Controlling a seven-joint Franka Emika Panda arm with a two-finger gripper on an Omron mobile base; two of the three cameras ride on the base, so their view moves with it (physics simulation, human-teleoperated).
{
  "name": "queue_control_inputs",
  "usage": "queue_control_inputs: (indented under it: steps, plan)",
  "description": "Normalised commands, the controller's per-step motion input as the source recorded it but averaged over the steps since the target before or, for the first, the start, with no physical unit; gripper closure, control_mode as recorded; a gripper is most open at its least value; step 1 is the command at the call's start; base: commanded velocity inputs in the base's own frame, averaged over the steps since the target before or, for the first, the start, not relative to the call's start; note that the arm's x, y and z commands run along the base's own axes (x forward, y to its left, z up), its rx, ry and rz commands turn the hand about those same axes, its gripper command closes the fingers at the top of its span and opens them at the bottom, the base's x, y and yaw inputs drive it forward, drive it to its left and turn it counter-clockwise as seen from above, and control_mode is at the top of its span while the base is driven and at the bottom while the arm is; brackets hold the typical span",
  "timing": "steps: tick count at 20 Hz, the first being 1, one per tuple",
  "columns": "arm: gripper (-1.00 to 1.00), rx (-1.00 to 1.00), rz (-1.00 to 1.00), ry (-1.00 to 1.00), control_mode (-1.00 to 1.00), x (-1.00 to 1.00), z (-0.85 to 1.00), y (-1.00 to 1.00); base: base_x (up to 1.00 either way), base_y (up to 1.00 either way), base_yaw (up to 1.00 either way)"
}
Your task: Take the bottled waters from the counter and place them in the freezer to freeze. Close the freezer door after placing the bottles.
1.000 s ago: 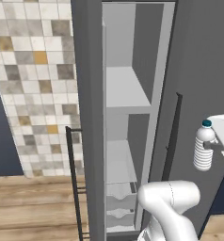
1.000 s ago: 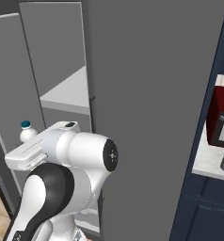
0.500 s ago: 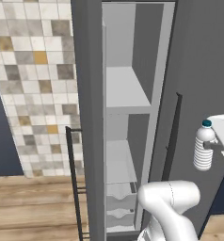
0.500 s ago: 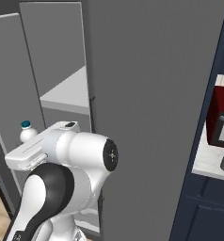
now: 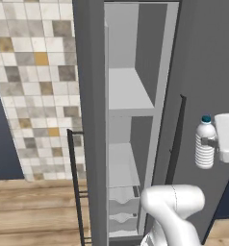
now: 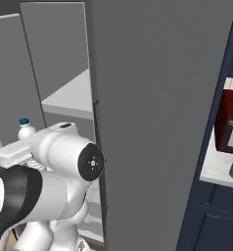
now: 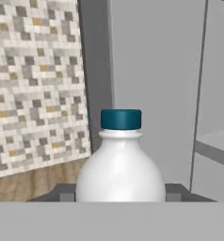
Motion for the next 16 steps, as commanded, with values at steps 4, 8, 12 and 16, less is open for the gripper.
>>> queue_control_inputs:
  steps: [4,8,12,16]
  plan:
    - [1.0,-0.01,-0.56,0.02,-1.0,0.35,0.01,0.34,0.0,0.0,0.0]
    - [1.0,0.0,-0.57,0.08,-1.0,0.28,0.0,0.45,0.0,0.0,0.0]
    - [1.0,0.04,-0.47,0.08,-1.0,0.38,0.0,0.32,0.0,0.0,0.0]
    - [1.0,0.0,-0.27,0.01,-1.0,0.45,0.0,0.03,0.0,0.0,0.0]
